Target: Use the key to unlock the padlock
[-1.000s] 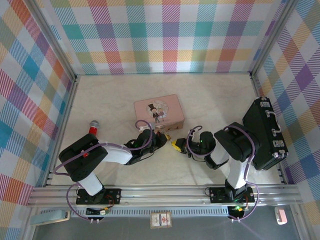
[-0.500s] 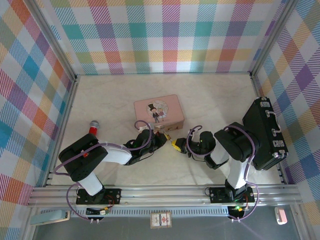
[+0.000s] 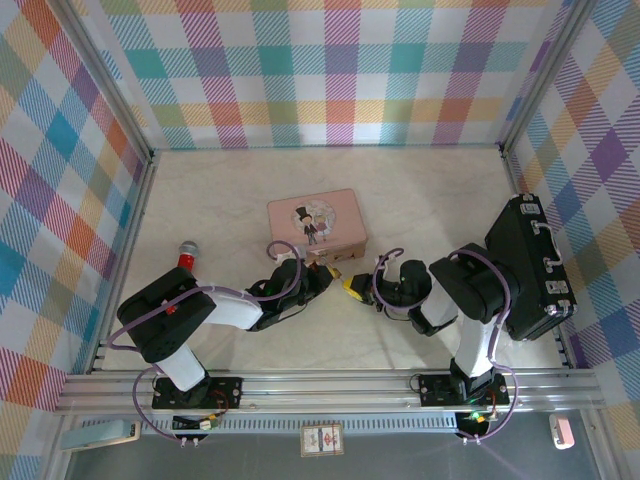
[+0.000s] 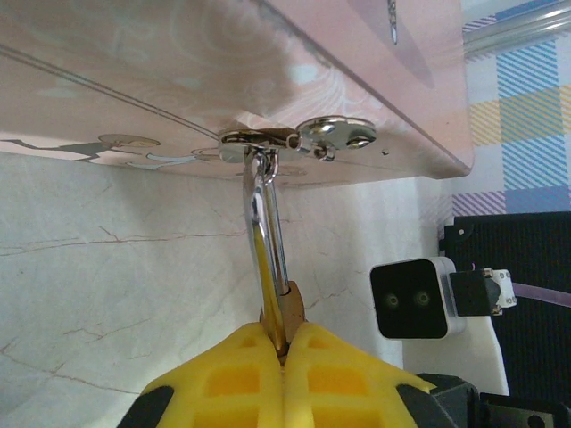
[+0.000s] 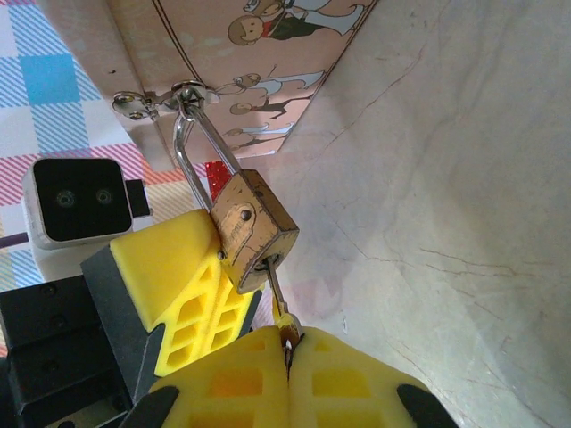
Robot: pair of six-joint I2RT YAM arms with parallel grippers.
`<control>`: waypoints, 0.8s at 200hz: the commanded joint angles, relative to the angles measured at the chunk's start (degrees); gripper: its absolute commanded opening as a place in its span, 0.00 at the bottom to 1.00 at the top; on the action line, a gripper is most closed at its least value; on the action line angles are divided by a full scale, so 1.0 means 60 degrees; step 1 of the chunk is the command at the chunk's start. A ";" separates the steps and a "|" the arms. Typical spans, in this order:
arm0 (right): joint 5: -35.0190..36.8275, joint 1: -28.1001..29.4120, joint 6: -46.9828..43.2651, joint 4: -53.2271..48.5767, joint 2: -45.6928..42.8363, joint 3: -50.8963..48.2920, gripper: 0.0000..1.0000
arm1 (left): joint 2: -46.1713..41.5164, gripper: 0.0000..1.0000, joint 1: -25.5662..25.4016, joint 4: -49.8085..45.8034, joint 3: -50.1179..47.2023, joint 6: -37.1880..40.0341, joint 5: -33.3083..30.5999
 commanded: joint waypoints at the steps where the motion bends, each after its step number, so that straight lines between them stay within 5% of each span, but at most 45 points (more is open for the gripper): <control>1: -0.0185 -0.0101 -0.0340 0.0440 0.0039 0.0356 0.00 | -0.0177 0.00 0.0076 0.1063 -0.0008 -0.0163 0.0116; 55: -0.0339 -0.0134 -0.0390 0.0440 -0.0076 0.0494 0.00 | -0.0089 0.00 0.0072 0.1135 -0.0001 -0.0210 0.0179; 160: -0.0491 -0.0123 -0.0274 0.0440 -0.0195 0.0550 0.00 | 0.0620 0.25 0.0285 0.1680 -0.0060 -0.0620 0.0237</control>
